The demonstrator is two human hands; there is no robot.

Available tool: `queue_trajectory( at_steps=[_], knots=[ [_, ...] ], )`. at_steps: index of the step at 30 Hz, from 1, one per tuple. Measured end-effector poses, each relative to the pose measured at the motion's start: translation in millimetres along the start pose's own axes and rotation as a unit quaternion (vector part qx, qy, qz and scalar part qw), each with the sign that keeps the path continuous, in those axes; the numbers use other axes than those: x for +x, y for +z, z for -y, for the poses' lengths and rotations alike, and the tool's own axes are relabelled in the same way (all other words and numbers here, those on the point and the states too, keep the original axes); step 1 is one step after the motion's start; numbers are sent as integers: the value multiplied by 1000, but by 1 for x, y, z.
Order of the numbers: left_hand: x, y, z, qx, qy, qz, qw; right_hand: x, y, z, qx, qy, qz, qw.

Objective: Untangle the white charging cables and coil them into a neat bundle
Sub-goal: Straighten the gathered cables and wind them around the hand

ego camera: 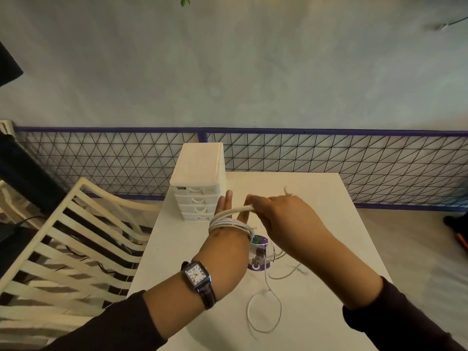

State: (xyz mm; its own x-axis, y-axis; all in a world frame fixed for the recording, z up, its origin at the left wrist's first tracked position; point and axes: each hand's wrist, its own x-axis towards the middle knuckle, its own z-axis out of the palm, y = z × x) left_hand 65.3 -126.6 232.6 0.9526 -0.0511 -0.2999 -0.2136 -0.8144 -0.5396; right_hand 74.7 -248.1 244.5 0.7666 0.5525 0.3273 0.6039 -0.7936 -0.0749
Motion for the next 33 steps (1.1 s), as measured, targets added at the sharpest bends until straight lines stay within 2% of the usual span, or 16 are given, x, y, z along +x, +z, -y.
queue_trajectory(
  at_steps=[2,3,5,7,8,10,17,18,20,23,24,26,27,29,31,33],
  knots=[
    [7,-5,1,-80,-30,-152,985,-4,7,-6,-59,-18,-96,993],
    [10,-9,0,-109,-26,-163,980,-6,8,-10,-62,-32,-124,990],
    [11,-12,-1,-133,-21,-81,988,-7,8,-17,-57,-57,-172,982],
    [9,-15,0,-160,-70,-200,964,-5,5,-24,-51,-84,-190,977],
    [8,-13,1,-194,-72,-189,960,-4,3,-27,-45,-93,-188,977],
    [13,-7,-3,-197,-82,-240,947,-4,-4,-33,-37,-95,-188,977],
    [1,-22,9,-241,-79,-236,938,-6,-13,-26,62,1,-291,955],
    [0,-28,12,-211,-63,-209,953,-7,-13,-22,89,19,-309,947],
    [1,-34,21,-194,-31,-91,976,-9,-11,-14,113,26,-325,939],
    [3,-35,28,-184,-25,-97,978,-9,1,-8,124,30,-302,945],
    [0,-33,26,-235,-23,-137,962,-8,6,-7,121,39,-296,947],
    [-3,-22,10,-363,-26,-281,888,-6,16,-4,123,65,-297,945],
    [-3,-18,2,-369,-49,-342,863,-5,20,-2,132,81,-301,941],
    [-4,-12,-7,-426,-75,-373,821,-2,27,4,142,96,-305,937],
    [-7,-11,-14,-632,-7,-312,709,-2,34,11,132,97,-305,938],
    [-17,-16,-12,-832,62,-256,489,-3,38,18,108,91,-318,938]
  ],
)
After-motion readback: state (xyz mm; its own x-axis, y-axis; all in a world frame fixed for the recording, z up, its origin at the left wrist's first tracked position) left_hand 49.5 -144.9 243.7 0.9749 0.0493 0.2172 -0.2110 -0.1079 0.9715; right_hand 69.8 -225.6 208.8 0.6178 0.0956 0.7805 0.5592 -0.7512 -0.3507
